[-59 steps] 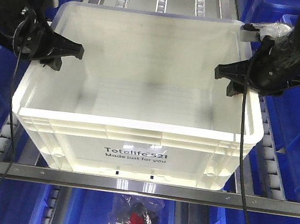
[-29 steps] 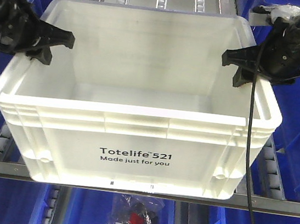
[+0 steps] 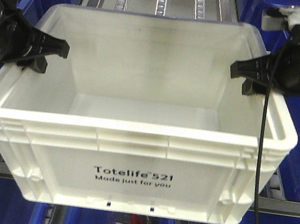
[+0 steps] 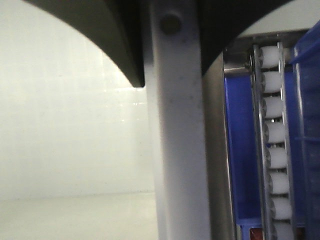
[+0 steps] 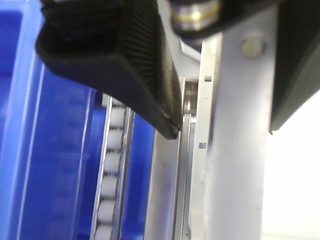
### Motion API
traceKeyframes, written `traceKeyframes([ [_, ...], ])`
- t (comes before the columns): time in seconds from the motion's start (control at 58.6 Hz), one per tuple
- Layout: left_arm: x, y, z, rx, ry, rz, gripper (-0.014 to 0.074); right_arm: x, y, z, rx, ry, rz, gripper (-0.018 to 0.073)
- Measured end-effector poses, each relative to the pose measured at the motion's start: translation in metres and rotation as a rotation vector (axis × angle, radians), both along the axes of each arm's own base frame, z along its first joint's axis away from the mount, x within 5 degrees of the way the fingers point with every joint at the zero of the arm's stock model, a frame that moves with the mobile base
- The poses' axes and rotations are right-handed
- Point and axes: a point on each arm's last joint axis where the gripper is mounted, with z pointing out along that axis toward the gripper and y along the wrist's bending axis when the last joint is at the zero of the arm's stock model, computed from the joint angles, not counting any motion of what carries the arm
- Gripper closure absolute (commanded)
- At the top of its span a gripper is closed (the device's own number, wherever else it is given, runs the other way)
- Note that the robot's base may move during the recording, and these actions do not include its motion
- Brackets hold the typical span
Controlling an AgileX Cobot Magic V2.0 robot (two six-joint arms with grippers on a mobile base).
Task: Move bin from left to right shelf
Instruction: 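Pull the held crate off the shelf toward the robot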
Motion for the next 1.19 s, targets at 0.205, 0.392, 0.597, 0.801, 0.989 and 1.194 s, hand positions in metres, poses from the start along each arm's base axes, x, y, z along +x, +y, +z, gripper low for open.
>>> traceKeyframes([
  [0.205,-0.03,-0.001,-0.001,-0.021,-0.033,-0.005,0.0603,-0.029,-0.007,-0.002,0.014,-0.009,-0.002,0.0539],
  [0.392,-0.058,-0.001,0.001,-0.059,-0.082,-0.013,0.0603,-0.06,-0.014,0.008,0.054,-0.074,-0.007,0.0539],
  [0.597,-0.081,0.002,0.006,-0.102,-0.113,-0.016,0.0603,-0.091,-0.022,0.006,0.099,-0.132,-0.012,0.0539],
  [0.801,-0.098,0.007,0.009,-0.133,-0.151,-0.016,0.0603,-0.111,-0.024,0.006,0.146,-0.175,-0.007,0.0539],
  [0.989,-0.101,0.008,0.01,-0.145,-0.17,-0.018,0.0603,-0.115,-0.025,0.009,0.16,-0.191,-0.008,0.0539],
  [1.194,-0.101,0.008,0.009,-0.146,-0.167,-0.017,0.0603,-0.115,-0.025,0.009,0.16,-0.192,-0.008,0.0539],
])
